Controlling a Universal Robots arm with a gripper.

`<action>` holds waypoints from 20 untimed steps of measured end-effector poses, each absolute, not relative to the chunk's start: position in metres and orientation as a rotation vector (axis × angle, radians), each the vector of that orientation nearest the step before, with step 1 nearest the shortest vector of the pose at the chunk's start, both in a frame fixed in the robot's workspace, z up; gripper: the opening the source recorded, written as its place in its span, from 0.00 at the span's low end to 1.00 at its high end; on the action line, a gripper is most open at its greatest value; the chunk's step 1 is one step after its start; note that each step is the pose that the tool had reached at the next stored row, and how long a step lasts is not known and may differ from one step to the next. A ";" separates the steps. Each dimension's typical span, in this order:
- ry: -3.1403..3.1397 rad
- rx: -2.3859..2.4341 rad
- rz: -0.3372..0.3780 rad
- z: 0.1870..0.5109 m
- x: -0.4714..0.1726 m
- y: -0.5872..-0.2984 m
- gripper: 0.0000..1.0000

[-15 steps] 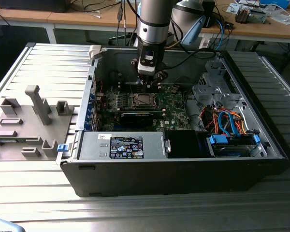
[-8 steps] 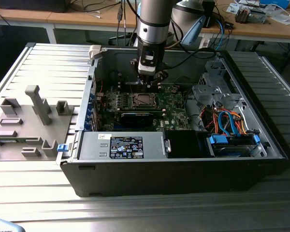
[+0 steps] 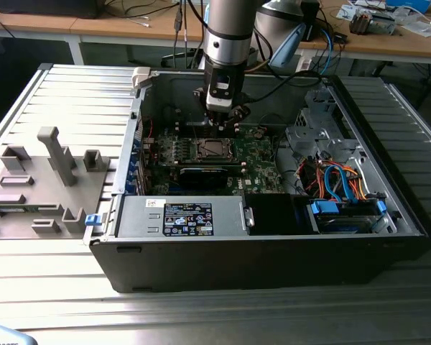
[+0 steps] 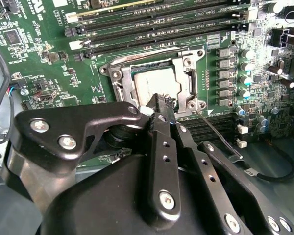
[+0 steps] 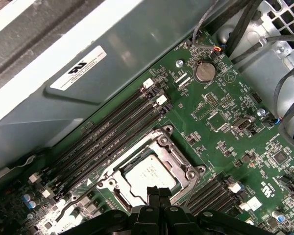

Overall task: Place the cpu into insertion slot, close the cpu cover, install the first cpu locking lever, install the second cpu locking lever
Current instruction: 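Install the first cpu locking lever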

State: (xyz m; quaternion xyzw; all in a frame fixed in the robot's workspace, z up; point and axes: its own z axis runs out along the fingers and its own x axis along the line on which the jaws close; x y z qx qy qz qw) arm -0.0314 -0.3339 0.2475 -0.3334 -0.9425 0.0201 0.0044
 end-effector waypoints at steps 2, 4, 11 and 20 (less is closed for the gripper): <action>-2.955 -1.040 0.063 0.248 -0.031 -0.334 0.11; -2.956 -1.035 0.063 0.248 -0.031 -0.334 0.11; -2.962 -1.020 0.063 0.248 -0.031 -0.334 0.11; -2.972 -0.992 0.063 0.248 -0.031 -0.334 0.11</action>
